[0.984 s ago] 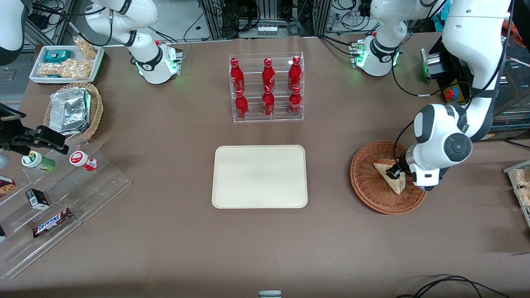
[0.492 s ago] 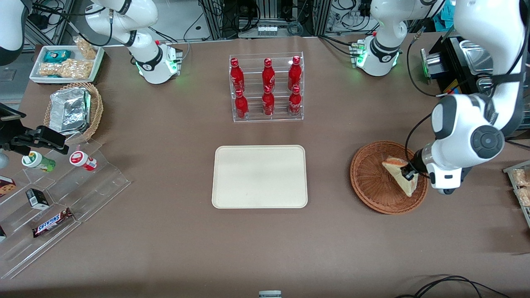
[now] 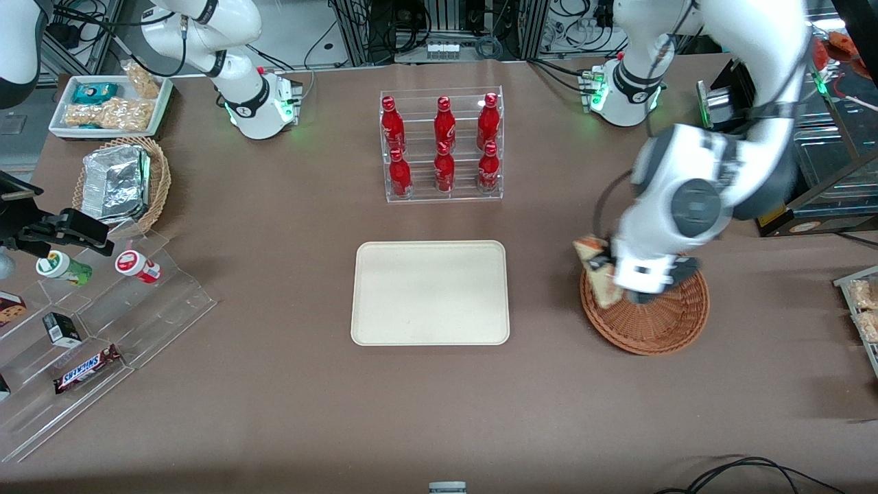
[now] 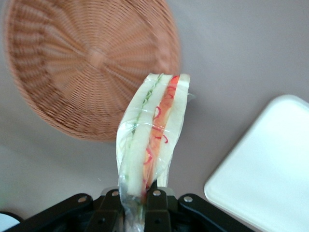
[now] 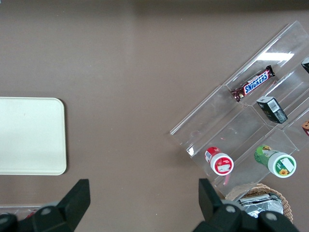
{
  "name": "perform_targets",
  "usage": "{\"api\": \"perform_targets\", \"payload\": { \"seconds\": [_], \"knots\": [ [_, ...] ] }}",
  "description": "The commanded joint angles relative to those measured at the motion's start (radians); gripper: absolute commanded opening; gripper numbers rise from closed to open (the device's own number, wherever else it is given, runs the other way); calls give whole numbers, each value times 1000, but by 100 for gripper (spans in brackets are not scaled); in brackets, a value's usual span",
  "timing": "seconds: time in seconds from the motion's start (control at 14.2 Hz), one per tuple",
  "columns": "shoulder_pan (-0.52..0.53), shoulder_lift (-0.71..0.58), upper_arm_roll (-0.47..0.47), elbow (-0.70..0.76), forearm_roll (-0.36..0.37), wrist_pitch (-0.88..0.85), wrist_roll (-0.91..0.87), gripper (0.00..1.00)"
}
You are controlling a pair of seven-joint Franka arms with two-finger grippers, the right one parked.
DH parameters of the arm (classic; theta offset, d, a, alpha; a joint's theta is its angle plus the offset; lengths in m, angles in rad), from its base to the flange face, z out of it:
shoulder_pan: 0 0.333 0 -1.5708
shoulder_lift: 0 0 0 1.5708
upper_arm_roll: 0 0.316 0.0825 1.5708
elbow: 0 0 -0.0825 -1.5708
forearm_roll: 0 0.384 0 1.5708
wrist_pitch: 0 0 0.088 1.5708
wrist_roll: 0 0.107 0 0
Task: Place sandwich from basket to tray
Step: 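Lift the sandwich out of the basket and carry it toward the tray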
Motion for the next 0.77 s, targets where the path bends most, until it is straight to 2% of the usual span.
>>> {"api": "perform_targets", "payload": {
  "seconds": [0.0, 0.21, 0.28, 0.42, 0.7],
  "knots": [
    [-105, 150, 4, 160, -5, -14, 48, 9],
    [-263, 361, 6, 388, 5, -15, -41, 9],
    [-297, 411, 7, 439, 36, -15, -65, 11],
    [-332, 489, 0, 522, 93, -14, -70, 13],
    [-423, 618, 9, 669, 107, 26, -108, 14]
  ]
}}
